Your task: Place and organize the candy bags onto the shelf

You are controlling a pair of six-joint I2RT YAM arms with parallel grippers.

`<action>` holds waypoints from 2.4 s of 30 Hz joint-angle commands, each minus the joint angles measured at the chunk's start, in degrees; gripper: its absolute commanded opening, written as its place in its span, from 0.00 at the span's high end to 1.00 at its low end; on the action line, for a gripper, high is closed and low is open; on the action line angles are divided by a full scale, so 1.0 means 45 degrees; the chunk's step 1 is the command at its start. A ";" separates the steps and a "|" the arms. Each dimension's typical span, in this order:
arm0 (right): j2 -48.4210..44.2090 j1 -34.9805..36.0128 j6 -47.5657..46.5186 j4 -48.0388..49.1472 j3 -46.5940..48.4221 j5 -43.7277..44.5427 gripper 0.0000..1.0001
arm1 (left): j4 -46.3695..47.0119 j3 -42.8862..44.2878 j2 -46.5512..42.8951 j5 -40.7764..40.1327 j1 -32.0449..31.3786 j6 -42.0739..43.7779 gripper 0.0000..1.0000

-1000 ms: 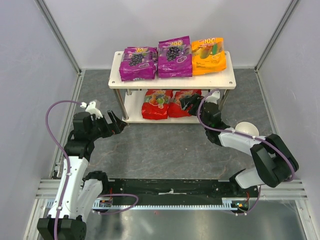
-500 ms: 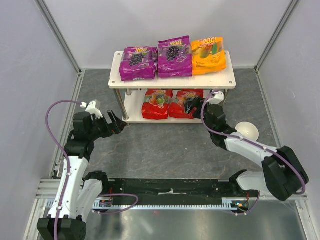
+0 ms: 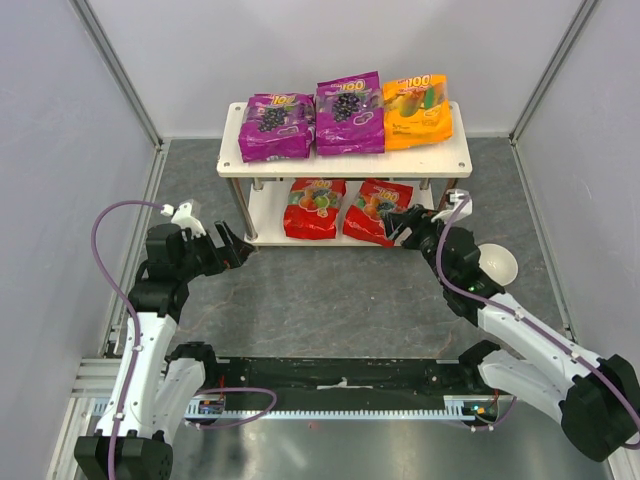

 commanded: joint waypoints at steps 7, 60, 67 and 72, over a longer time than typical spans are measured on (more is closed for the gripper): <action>-0.0831 0.0033 0.2568 -0.2970 -0.0938 -0.0204 0.17 | 0.0544 0.0048 -0.0047 0.0344 0.0056 -0.0302 0.01; 0.4812 -0.0415 0.0094 0.0976 0.1032 -0.2483 1.00 | 0.0544 0.0048 0.0032 0.0343 0.0036 -0.0283 0.01; 0.5183 -0.0904 -0.1059 0.0467 0.1403 -0.3871 1.00 | 0.0544 0.0048 -0.0047 0.0304 0.0056 -0.0283 0.01; 0.5612 -0.1236 -0.1685 0.0136 0.1736 -0.4381 1.00 | 0.0544 0.0048 0.0051 0.0305 0.0056 -0.0283 0.01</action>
